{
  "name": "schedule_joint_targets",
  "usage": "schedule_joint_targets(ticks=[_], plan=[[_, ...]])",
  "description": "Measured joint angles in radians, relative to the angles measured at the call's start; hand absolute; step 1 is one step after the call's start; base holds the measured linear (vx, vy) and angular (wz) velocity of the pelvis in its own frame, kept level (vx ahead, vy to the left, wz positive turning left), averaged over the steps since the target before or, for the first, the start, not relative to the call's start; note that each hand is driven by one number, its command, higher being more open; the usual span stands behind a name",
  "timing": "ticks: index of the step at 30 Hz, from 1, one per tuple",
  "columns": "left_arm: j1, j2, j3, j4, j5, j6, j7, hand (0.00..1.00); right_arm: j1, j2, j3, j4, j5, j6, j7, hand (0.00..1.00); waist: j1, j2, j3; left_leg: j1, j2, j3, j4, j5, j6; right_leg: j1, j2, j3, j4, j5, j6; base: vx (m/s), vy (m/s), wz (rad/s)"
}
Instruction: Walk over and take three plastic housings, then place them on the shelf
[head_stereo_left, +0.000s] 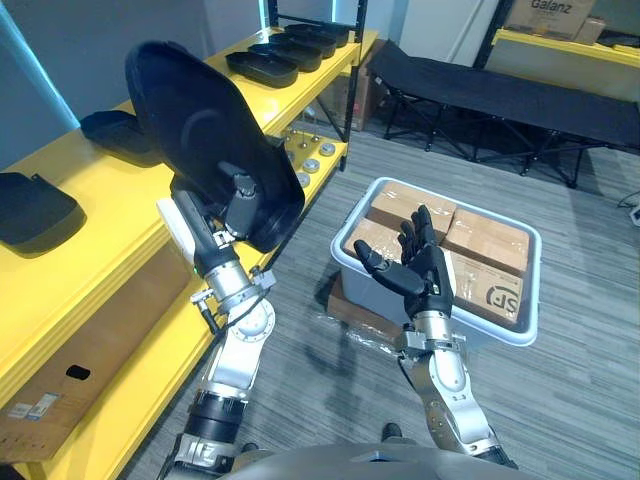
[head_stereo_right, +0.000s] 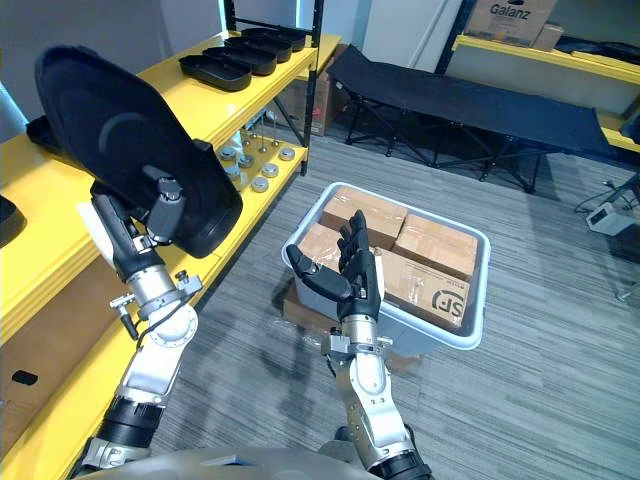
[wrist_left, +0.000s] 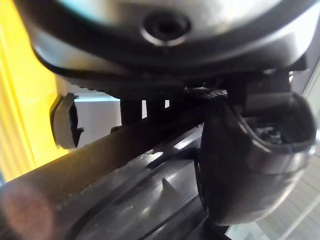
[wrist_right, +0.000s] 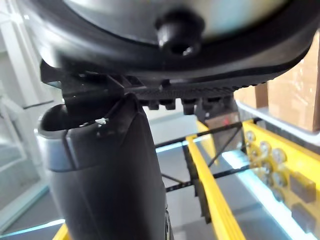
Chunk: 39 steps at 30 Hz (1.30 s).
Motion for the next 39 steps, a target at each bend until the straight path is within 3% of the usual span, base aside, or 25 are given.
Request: schedule_joint_targets(ticks=[3, 9, 14, 18, 22, 27, 28, 29, 30, 32, 34, 37, 39], plan=[[0.085, 0.003, 0.022, -0.038, -0.055, -0.022, -0.059, 0.00, 0.048, -0.003, -0.105, 0.014, 0.000, 0.052, 0.042, 1.00, 0.001, 0.001, 0.001, -0.001, 0.000, 0.011, -0.004, -0.001, -0.001, -0.009, 0.001, 0.010, 0.000, 0.001, 0.002, 0.01, 0.006, -0.11], [0.224, 0.002, 0.109, -0.183, -0.139, -0.022, -0.117, 0.00, 0.043, -0.052, -0.199, 0.016, 0.051, 0.059, 0.137, 1.00, 0.013, 0.004, 0.002, -0.008, 0.000, -0.022, -0.001, -0.003, -0.001, 0.014, 0.001, -0.024, -0.005, -0.003, 0.005, 0.00, -0.002, 0.16], [0.262, -0.008, 0.188, -0.346, -0.142, -0.023, -0.163, 0.00, -0.078, -0.061, -0.080, 0.044, 0.032, 0.059, 0.138, 1.00, 0.086, 0.012, 0.001, -0.089, -0.003, -0.148, 0.012, 0.018, -0.001, 0.037, 0.003, -0.151, -0.016, -0.012, 0.004, -0.02, -0.022, 0.70], [0.354, -0.053, 0.322, -0.412, -0.239, -0.059, -0.235, 0.00, -0.151, -0.057, 0.048, 0.113, -0.041, 0.064, 0.155, 1.00, 0.185, 0.019, 0.002, -0.113, -0.016, -0.235, 0.010, 0.033, -0.007, 0.088, 0.004, -0.244, -0.032, -0.019, 0.010, 0.02, -0.010, 0.61], [0.433, -0.086, 0.417, -0.411, -0.380, -0.072, -0.283, 0.00, -0.180, -0.052, 0.049, 0.128, -0.088, 0.064, 0.158, 1.00, 0.218, 0.014, 0.003, -0.125, -0.020, -0.258, 0.015, 0.034, -0.007, 0.096, 0.003, -0.267, -0.027, -0.028, 0.012, 0.01, 0.005, 0.24], [0.456, -0.099, 0.388, -0.411, -0.383, -0.076, -0.400, 0.00, -0.182, -0.053, 0.002, 0.127, -0.079, 0.069, 0.180, 1.00, 0.207, 0.017, 0.008, -0.135, -0.020, -0.278, 0.030, 0.035, -0.004, 0.103, -0.002, -0.296, 0.023, -0.074, 0.003, -0.02, -0.006, 0.18], [0.454, -0.098, 0.375, -0.411, -0.383, -0.080, -0.431, 0.00, -0.182, -0.052, -0.005, 0.126, -0.080, 0.073, 0.182, 1.00, 0.190, 0.019, 0.012, -0.149, -0.020, -0.267, 0.032, 0.038, 0.015, 0.115, -0.004, -0.324, 0.024, -0.084, 0.009, -0.06, -0.030, 0.99], [0.437, -0.085, 0.346, -0.411, -0.382, -0.082, -0.501, 0.00, -0.167, -0.050, -0.029, 0.116, -0.080, 0.079, 0.182, 1.00, 0.157, 0.019, 0.022, -0.174, 0.001, -0.157, 0.032, 0.071, 0.063, 0.135, -0.014, -0.383, 0.034, -0.093, 0.010, -0.04, -0.021, 1.10], [0.428, -0.076, 0.332, -0.411, -0.383, -0.083, -0.521, 0.00, -0.158, -0.051, -0.037, 0.110, -0.078, 0.080, 0.183, 1.00, 0.154, 0.020, 0.024, -0.181, 0.003, -0.128, 0.033, 0.090, 0.068, 0.139, -0.019, -0.402, 0.039, -0.096, 0.014, -0.02, -0.002, 1.03], [0.402, -0.060, 0.306, -0.411, -0.384, -0.091, -0.566, 0.00, -0.148, -0.068, -0.053, 0.101, -0.078, 0.085, 0.183, 1.00, 0.168, 0.029, 0.043, -0.178, -0.007, -0.127, 0.017, 0.127, 0.034, 0.142, -0.032, -0.408, 0.059, -0.099, 0.016, 0.03, 0.059, 0.49], [0.373, -0.048, 0.301, -0.404, -0.388, -0.092, -0.587, 0.00, -0.147, -0.068, -0.052, 0.101, -0.092, 0.085, 0.188, 1.00, 0.167, 0.030, 0.056, -0.180, -0.023, -0.149, 0.003, 0.139, 0.036, 0.132, -0.046, -0.378, 0.100, -0.137, 0.016, 0.01, 0.044, 0.39], [0.317, 0.011, 0.274, -0.342, -0.451, -0.111, -0.661, 0.00, -0.090, -0.062, -0.065, 0.060, -0.091, 0.084, 0.195, 1.00, 0.144, 0.025, 0.061, -0.168, -0.061, -0.222, -0.039, 0.171, 0.048, 0.078, -0.018, -0.160, 0.233, -0.298, -0.007, -0.07, -0.088, 0.78], [0.314, 0.027, 0.254, -0.324, -0.488, -0.132, -0.711, 0.00, -0.057, -0.041, -0.081, 0.029, -0.091, 0.074, 0.200, 1.00, 0.137, 0.024, 0.061, -0.159, -0.070, -0.237, -0.061, 0.185, 0.040, 0.073, -0.023, -0.149, 0.265, -0.322, -0.013, 0.00, -0.081, 0.43]])
